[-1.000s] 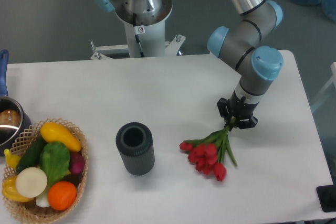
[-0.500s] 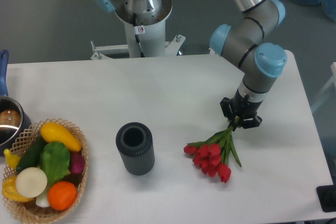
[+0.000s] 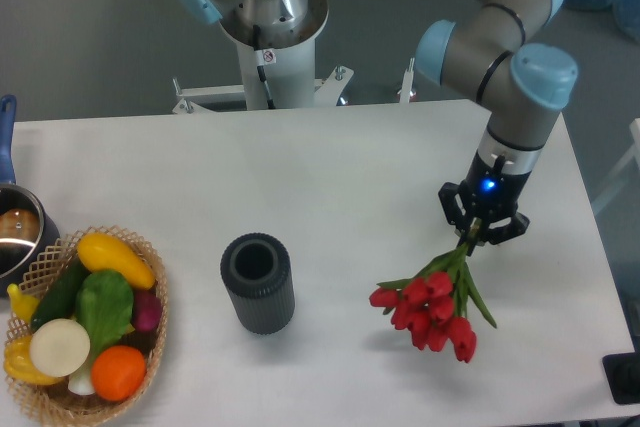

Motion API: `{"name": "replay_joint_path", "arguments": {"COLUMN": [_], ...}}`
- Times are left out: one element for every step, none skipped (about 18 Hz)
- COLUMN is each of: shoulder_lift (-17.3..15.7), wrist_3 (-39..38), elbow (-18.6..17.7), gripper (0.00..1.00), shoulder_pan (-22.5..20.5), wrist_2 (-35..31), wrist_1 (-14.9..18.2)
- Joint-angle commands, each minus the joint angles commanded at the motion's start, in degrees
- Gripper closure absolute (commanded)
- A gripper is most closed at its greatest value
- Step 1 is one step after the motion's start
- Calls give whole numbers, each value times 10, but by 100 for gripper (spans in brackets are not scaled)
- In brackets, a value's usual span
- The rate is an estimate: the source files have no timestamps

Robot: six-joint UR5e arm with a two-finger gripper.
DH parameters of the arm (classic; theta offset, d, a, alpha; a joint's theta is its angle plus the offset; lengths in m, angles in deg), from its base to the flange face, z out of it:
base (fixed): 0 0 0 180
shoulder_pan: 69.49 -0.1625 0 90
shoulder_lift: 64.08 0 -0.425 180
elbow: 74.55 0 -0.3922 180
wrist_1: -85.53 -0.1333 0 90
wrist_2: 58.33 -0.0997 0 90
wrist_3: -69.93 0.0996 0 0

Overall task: Pick up the flowers from the table
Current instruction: 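Lift the red tulip bunch up off the table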

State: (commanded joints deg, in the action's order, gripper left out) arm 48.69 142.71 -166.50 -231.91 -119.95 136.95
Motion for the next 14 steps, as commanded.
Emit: {"name": "replay_joint_path", "arguments": {"shoulder_lift": [-3, -8, -9, -10, -10, -11, -11, -12, -15, -16, -16, -18, -19, -19], "wrist_3": [-12, -25, -31, -36, -40, -44, -48, -49, -50, -50, -50, -51, -51, -51], "elbow": [9, 17, 25, 31, 34, 38, 39, 39, 39, 39, 39, 39, 39, 39], "gripper": [94, 94, 94, 94, 94, 94, 94, 94, 94, 94, 94, 94, 94, 94], "shoulder_pan": [-5, -9, -13, -19, -21, -23, -27, -30, -33, -34, -38, -41, -42, -45], "wrist_2": [14, 27, 40, 51, 62, 72, 78, 84, 92, 98, 104, 110, 115, 121], "wrist_1": [0, 0, 0, 0, -1, -1, -1, -1, -1, -1, -1, -1, -1, -1]}}
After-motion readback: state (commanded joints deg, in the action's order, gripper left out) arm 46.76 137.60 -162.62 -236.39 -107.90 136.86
